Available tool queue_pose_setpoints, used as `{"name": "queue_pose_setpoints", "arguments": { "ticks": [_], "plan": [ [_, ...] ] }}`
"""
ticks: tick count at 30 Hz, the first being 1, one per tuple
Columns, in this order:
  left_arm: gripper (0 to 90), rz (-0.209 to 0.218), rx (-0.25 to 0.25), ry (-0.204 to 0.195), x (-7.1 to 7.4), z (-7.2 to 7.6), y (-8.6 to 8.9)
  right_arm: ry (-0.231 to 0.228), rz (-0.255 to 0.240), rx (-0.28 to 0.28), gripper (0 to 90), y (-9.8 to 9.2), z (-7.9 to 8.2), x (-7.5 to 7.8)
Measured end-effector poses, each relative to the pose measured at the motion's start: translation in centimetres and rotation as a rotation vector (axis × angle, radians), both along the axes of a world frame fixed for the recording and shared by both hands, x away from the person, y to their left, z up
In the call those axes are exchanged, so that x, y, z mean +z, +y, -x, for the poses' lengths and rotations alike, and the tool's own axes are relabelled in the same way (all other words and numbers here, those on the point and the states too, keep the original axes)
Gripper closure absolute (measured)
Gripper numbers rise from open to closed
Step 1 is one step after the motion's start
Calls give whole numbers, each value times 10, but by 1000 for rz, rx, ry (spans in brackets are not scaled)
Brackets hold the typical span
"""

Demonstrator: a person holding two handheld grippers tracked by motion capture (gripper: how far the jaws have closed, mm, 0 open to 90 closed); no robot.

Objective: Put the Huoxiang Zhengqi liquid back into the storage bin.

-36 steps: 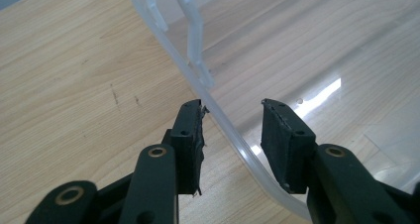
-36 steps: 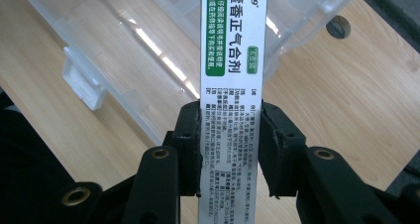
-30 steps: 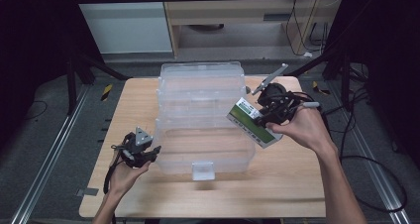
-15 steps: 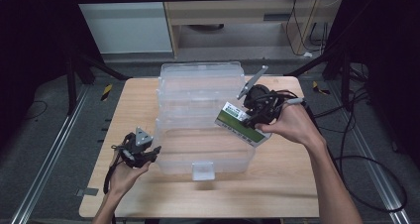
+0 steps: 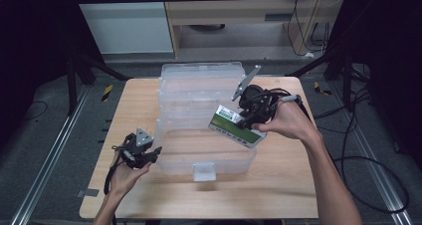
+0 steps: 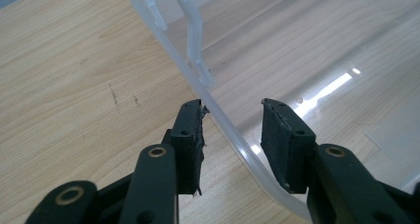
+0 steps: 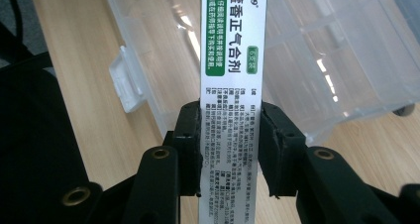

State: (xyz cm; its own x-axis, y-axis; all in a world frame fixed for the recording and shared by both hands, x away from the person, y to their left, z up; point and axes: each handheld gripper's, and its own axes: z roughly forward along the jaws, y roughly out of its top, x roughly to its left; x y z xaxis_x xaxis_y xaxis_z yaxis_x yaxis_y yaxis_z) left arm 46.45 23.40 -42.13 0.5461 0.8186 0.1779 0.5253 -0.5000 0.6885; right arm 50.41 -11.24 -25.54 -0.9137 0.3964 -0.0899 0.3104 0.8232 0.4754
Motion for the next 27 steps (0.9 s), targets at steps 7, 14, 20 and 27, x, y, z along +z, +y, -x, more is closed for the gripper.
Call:
{"name": "queue_pose_setpoints", "arguments": {
  "ticks": [7,14,20,27],
  "plan": [
    [597,2,0,2,0,0,0,4,21,51,643,7,-5,-3],
    [597,-1,-2,0,0,0,0,15,44,111,644,17,-8,-6],
    [598,-3,-2,0,0,-1,0,8,84,170,644,24,-12,-13],
    [597,-3,-3,0,0,-1,0,28,103,222,645,30,-14,-21]
  ]
}}
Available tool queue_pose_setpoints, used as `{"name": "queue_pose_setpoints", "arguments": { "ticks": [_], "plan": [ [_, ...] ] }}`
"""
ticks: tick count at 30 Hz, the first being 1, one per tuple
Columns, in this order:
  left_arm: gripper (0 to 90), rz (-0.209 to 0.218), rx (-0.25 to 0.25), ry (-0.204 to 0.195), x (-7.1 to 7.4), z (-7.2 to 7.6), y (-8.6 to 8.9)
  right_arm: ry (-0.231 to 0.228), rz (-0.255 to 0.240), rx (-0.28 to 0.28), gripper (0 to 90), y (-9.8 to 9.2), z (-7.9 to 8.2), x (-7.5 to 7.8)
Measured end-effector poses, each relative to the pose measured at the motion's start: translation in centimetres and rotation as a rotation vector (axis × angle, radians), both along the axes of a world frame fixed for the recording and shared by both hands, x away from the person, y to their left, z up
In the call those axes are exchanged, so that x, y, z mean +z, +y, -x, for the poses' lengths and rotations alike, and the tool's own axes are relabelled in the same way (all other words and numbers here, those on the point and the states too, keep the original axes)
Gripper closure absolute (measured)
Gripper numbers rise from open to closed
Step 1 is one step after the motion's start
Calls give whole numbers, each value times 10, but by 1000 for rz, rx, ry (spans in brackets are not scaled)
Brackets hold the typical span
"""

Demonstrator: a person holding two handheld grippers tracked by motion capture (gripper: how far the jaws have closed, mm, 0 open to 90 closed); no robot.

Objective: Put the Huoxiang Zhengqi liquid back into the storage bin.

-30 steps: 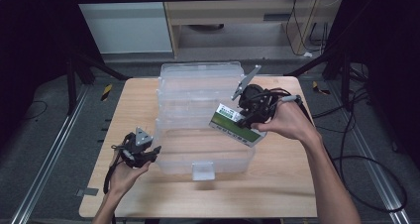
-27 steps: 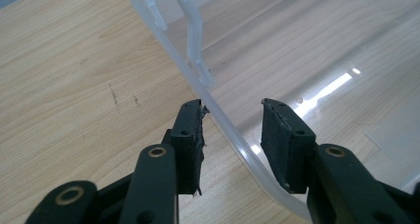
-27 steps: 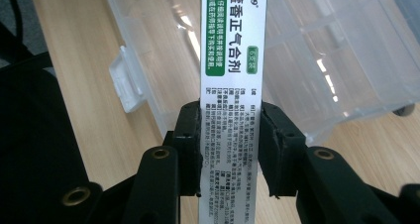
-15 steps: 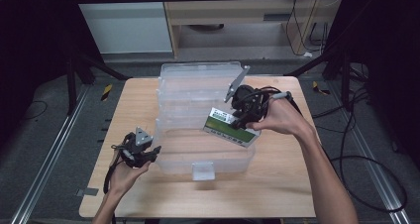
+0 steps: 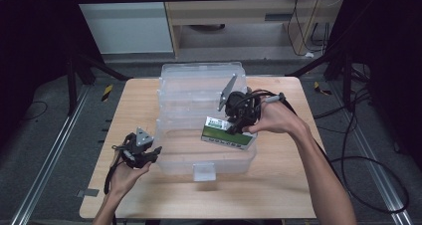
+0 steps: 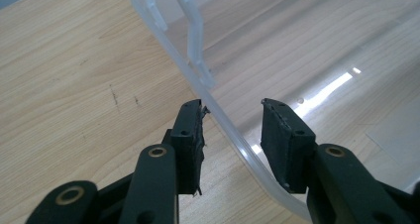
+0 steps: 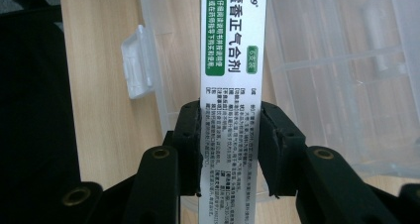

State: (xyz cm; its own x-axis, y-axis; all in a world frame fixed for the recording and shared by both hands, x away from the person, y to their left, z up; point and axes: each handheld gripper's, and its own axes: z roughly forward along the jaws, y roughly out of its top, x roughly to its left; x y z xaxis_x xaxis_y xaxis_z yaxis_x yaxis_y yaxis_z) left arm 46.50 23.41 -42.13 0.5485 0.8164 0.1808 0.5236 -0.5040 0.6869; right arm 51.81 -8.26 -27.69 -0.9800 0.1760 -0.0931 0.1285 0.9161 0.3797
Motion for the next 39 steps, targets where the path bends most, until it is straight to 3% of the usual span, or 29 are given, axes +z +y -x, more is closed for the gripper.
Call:
{"name": "queue_pose_setpoints", "arguments": {
  "ticks": [28,35,39],
  "plan": [
    [596,-2,-1,0,0,0,0,26,139,92,645,9,0,-33],
    [596,-3,-1,-1,0,0,0,50,146,103,645,11,-1,-43],
    [597,-4,0,-2,0,0,0,40,156,113,645,11,-1,-47]
  ]
}}
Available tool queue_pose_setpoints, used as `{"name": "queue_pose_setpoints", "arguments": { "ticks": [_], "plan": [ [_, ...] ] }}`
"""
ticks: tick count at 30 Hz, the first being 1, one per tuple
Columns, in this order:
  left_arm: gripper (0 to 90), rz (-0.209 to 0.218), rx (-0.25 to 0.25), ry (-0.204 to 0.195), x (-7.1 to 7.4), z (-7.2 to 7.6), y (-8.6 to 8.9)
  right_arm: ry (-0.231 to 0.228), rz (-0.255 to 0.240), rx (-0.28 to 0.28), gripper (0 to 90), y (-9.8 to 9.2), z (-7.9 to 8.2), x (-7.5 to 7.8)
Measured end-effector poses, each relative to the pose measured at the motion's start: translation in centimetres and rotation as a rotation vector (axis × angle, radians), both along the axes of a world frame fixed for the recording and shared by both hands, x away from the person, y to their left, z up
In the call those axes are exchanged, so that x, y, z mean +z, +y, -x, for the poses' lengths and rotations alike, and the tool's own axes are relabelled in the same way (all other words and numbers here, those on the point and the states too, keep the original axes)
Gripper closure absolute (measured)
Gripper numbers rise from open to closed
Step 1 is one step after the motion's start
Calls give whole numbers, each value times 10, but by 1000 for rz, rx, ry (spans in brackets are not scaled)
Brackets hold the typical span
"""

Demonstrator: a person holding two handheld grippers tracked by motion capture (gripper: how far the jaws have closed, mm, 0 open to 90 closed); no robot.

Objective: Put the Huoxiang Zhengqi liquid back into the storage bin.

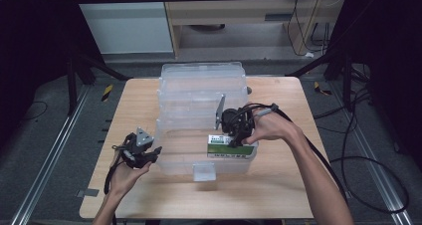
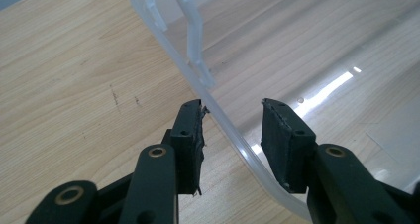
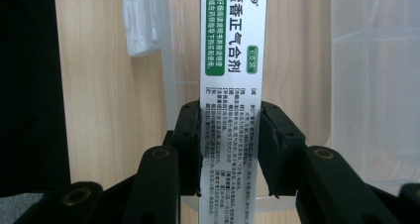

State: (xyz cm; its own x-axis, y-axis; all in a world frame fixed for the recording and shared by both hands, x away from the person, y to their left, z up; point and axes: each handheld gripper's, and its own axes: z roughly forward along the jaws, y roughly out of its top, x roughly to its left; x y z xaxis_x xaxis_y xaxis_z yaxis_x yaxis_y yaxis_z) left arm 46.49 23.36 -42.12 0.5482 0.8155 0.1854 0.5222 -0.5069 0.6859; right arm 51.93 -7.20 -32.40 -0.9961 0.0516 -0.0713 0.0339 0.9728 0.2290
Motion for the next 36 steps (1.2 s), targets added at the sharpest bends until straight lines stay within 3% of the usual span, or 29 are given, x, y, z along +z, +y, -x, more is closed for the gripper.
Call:
{"name": "queue_pose_setpoints", "arguments": {
  "ticks": [21,36],
  "plan": [
    [598,0,0,0,0,0,0,12,47,37,643,6,-3,-15],
    [598,-1,0,0,0,-1,0,20,50,72,642,7,-5,-27]
  ]
}}
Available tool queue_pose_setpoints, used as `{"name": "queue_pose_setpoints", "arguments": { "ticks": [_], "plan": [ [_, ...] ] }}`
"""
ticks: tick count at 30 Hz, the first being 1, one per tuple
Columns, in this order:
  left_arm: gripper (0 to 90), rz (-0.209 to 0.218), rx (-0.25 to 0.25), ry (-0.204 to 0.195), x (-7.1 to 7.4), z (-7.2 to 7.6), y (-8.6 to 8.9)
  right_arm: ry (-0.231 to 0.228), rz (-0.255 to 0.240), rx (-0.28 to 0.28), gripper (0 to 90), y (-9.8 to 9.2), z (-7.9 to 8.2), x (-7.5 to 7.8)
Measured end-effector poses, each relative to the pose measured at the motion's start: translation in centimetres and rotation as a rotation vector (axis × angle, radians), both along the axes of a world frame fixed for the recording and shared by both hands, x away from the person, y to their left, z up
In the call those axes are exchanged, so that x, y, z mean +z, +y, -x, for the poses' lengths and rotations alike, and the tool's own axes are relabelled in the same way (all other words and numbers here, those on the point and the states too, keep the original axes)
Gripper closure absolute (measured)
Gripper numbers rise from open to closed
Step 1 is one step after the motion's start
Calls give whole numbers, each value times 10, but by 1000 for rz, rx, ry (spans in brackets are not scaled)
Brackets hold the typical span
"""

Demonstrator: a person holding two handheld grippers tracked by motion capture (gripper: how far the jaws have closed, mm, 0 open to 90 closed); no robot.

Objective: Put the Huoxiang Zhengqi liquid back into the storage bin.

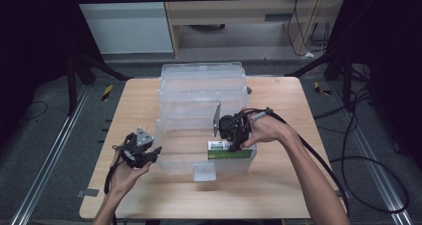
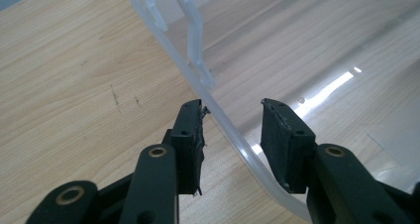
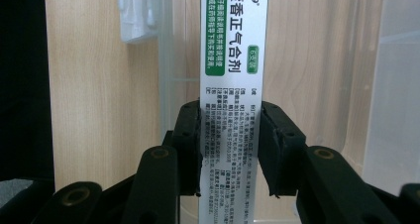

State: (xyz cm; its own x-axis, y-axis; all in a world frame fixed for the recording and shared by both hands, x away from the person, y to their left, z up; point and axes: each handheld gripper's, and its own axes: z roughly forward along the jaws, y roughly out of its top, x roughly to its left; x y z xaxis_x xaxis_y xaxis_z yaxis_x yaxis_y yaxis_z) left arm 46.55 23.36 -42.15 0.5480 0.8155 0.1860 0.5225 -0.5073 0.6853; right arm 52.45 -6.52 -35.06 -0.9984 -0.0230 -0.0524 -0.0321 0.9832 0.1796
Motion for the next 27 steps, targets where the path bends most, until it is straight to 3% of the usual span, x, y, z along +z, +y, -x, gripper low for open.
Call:
{"name": "queue_pose_setpoints", "arguments": {
  "ticks": [27],
  "plan": [
    [597,0,-1,0,0,0,0,2,27,1,636,5,0,-24]
  ]
}}
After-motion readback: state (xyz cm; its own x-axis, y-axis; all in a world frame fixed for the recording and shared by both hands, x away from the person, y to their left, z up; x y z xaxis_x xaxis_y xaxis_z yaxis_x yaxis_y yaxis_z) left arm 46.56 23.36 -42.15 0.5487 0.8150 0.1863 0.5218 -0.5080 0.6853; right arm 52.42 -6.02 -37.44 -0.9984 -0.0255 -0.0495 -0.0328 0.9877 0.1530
